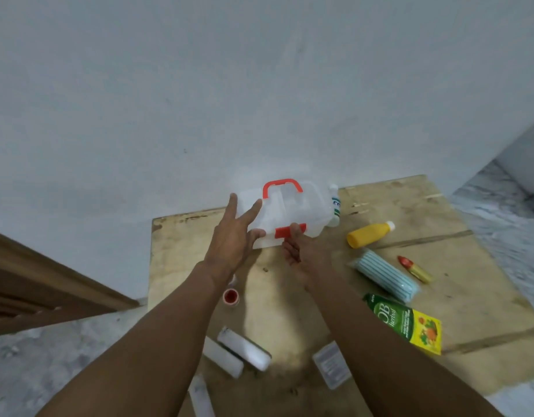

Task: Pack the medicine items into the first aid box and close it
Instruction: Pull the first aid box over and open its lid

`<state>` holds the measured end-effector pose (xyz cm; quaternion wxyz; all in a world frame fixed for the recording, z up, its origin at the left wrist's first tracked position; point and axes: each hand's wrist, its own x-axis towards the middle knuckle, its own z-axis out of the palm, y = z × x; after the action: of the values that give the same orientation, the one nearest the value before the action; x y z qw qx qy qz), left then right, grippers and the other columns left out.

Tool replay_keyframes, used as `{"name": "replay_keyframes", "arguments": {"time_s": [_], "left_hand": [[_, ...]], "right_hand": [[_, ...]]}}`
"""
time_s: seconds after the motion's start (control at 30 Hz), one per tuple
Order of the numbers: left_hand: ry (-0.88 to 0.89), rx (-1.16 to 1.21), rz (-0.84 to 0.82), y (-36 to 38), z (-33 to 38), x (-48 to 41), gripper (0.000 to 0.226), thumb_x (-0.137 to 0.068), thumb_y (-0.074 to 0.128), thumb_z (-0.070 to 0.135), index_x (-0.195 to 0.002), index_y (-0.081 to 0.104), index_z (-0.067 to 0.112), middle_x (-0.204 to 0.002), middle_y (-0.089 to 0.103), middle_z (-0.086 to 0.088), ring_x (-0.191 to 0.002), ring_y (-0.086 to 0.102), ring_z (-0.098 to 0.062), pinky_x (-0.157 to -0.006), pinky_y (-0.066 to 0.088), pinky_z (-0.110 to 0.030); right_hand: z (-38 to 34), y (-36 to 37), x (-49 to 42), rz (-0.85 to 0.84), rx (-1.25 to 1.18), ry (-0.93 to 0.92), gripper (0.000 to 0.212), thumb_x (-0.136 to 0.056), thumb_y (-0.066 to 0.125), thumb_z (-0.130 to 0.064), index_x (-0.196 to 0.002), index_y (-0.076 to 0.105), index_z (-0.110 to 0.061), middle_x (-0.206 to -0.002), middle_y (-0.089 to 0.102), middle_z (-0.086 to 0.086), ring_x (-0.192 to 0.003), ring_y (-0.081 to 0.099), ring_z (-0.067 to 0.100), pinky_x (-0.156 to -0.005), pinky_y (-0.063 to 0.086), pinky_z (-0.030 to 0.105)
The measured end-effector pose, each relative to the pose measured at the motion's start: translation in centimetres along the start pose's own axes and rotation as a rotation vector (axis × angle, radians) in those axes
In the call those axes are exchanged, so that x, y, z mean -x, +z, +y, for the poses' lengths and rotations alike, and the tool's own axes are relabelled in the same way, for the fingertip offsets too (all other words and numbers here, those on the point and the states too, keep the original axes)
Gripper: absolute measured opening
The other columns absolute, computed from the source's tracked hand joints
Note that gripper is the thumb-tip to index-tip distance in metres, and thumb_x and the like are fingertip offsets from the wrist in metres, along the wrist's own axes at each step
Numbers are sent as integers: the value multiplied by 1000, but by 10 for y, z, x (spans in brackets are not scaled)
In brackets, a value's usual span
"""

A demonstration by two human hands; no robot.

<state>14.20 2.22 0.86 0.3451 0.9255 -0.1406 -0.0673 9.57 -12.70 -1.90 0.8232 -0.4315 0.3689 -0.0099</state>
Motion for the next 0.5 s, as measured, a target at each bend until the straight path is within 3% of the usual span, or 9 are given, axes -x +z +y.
{"name": "replay_keyframes", "arguments": {"time_s": [0.07, 0.13, 0.23, 0.33, 0.4, 0.47, 0.5], "left_hand": [[23, -36, 10, 0, 1, 0, 52, -101, 55, 21, -150, 38, 28, -165, 5, -11, -130, 50, -19, -93, 15, 1], [16, -50, 12, 0, 2, 0, 52, -101, 55, 21, -150, 38, 27, -165, 6, -12, -128, 51, -19, -88, 14, 2], [38, -92, 19, 0, 2, -1, 53, -101, 55, 24, -150, 37, 28, -164, 7, -13, -132, 48, -25, -102, 27, -14], [55, -141, 9, 2, -3, -2, 53, -100, 56, 31, -150, 38, 29, -164, 10, -15, -132, 48, -33, -106, 35, -32], [68, -152, 13, 2, -5, -3, 54, -98, 57, 33, -149, 39, 29, -163, 12, -17, -132, 47, -38, -105, 39, -36], [74, -152, 13, 2, -6, -3, 54, -97, 59, 32, -149, 41, 27, -162, 14, -18, -133, 46, -40, -105, 40, -38], [72, -154, 7, 2, -5, -3, 55, -97, 59, 32, -148, 41, 26, -162, 15, -18, -132, 46, -41, -104, 40, -39]], "right_hand": [[3, 0, -1, -4, -27, -24, 10, -93, 69, -24, -98, 62, -18, -77, 61, 4, -66, 56, 15, -69, 51, 31], [5, 0, 0, 19, -8, -47, 16, -93, 69, -30, -103, 62, -19, -77, 62, 3, -67, 58, 16, -73, 52, 35], [7, -4, 1, 161, 324, -113, 39, -89, 69, -46, -111, 63, -14, -97, 71, 6, -84, 67, 21, -88, 58, 39], [-1, -13, 10, 131, 530, -285, 46, -83, 73, -48, -106, 67, -8, -96, 72, 8, -83, 66, 20, -88, 59, 46], [-14, -16, 14, 60, 664, -413, 36, -85, 75, -37, -107, 66, -9, -96, 70, 3, -84, 64, 14, -81, 59, 33], [-29, -18, 10, 51, 898, -542, 30, -87, 74, -32, -106, 65, -10, -93, 66, -4, -83, 61, 10, -70, 49, 15], [-37, -19, 6, 68, 1020, -594, 30, -87, 74, -33, -105, 65, -10, -89, 63, -6, -82, 59, 10, -67, 45, 13]]}}
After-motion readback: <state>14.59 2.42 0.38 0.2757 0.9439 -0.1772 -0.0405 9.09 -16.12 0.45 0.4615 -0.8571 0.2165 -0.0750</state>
